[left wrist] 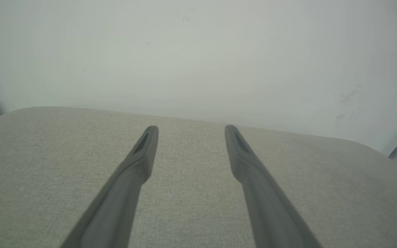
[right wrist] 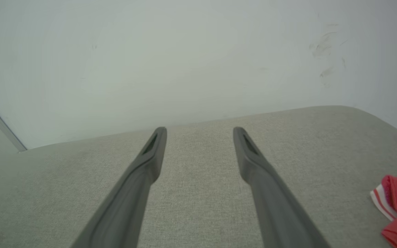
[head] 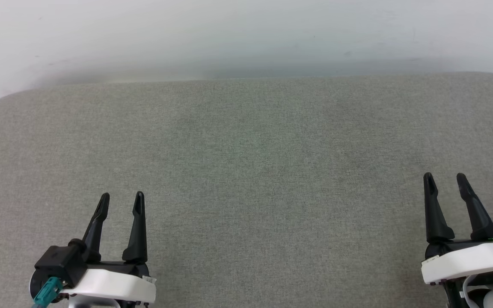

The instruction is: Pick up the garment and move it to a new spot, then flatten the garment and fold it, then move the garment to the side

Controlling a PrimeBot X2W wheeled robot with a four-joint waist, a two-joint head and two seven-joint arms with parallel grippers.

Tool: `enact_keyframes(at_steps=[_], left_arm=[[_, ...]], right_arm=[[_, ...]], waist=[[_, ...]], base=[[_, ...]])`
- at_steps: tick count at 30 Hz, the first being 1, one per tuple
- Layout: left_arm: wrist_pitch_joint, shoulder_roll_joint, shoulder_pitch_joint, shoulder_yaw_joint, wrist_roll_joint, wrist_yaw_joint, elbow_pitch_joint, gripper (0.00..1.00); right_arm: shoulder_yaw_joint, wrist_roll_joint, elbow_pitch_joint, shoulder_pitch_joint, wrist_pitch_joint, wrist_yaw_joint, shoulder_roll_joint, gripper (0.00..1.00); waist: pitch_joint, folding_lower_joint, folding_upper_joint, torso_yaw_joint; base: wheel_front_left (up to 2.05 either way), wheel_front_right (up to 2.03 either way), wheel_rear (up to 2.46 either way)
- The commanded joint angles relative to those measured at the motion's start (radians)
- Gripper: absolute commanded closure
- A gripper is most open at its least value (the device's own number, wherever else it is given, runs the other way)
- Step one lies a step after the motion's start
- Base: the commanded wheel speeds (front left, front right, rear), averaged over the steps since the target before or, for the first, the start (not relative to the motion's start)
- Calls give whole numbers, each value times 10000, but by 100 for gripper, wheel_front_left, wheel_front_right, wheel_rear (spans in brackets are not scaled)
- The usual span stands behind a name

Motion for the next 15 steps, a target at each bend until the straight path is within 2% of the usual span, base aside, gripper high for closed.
enact_keyframes(at_steps=[1, 15], left_arm=[[-21, -26, 95, 61, -7, -10, 40, 0], [-21, -18, 35, 23, -96, -26, -107, 0]], right_arm=[[51, -60, 113, -28, -110, -4, -44, 0], [206, -482, 497, -291, -315, -4, -249, 0]], waist=[[-6, 1, 0, -19], [71, 1, 0, -31]], base=[[0, 0, 0], [0, 0, 0]])
